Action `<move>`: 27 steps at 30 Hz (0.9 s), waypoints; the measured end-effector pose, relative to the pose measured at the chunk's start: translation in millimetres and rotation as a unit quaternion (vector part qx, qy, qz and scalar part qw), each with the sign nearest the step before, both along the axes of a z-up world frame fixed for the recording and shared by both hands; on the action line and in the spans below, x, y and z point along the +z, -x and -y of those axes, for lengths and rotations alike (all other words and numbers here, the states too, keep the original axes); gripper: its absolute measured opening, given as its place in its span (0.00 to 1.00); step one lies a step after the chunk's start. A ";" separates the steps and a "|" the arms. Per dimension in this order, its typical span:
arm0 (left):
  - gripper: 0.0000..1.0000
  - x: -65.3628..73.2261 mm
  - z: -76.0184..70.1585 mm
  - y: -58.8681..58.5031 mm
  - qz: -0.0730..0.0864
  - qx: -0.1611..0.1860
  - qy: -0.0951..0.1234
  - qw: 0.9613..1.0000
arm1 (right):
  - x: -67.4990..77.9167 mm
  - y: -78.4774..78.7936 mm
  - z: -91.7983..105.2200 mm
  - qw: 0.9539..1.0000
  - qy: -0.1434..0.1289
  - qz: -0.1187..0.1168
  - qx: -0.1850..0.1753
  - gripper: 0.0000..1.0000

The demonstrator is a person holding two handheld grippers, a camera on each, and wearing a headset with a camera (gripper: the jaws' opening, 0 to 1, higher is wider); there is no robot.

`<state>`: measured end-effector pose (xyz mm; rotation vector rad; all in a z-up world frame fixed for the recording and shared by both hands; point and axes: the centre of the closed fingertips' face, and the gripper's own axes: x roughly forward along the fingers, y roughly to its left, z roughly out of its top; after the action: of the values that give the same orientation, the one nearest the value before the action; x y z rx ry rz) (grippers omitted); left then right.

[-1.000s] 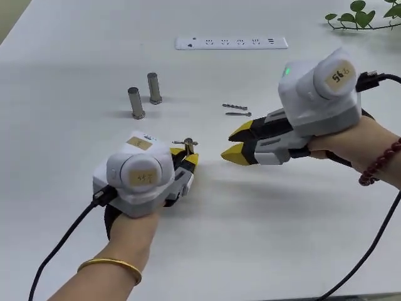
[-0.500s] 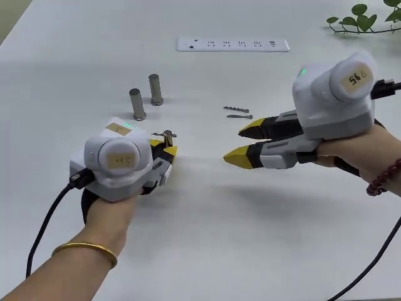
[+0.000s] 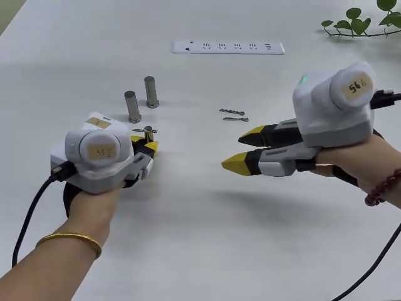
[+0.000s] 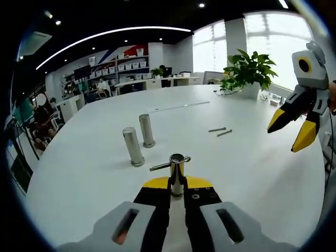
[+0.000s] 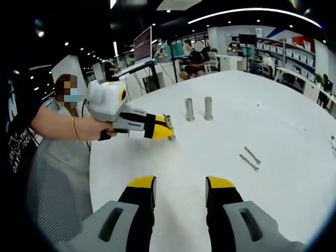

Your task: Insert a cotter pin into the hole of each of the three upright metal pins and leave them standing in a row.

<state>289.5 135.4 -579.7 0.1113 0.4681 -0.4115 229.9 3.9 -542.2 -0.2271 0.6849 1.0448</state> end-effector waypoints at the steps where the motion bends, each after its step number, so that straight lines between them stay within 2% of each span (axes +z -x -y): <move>1: 0.06 0.1 -1.0 -1.4 -0.001 0.002 0.001 1.000 | 0.0 0.3 0.9 1.000 0.000 0.000 -0.002 0.34; 7: 0.06 -0.6 -4.1 -5.3 0.001 0.007 -0.002 1.000 | -0.5 1.3 4.4 1.000 -0.002 -0.003 -0.010 0.33; 9: 0.06 -2.7 -4.7 -5.1 -0.004 0.010 0.002 1.000 | -0.4 1.8 4.7 1.000 -0.007 -0.007 -0.014 0.34; 12: 0.06 -2.1 -4.5 -6.3 0.000 0.009 0.000 1.000 | -0.6 2.0 5.3 1.000 -0.007 -0.007 -0.017 0.34; 16: 0.06 -2.4 -3.7 -5.9 -0.004 0.009 0.009 1.000 | -0.7 2.4 5.4 1.000 -0.010 -0.010 -0.020 0.34; 27: 0.06 -2.3 -3.1 -6.7 -0.002 0.015 0.005 1.000 | -4.8 4.6 7.2 1.000 -0.010 -0.017 -0.023 0.33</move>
<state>296.2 138.5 -582.0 0.0946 0.4711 -0.3848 225.4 -3.4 -547.1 -0.1761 0.7080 1.0139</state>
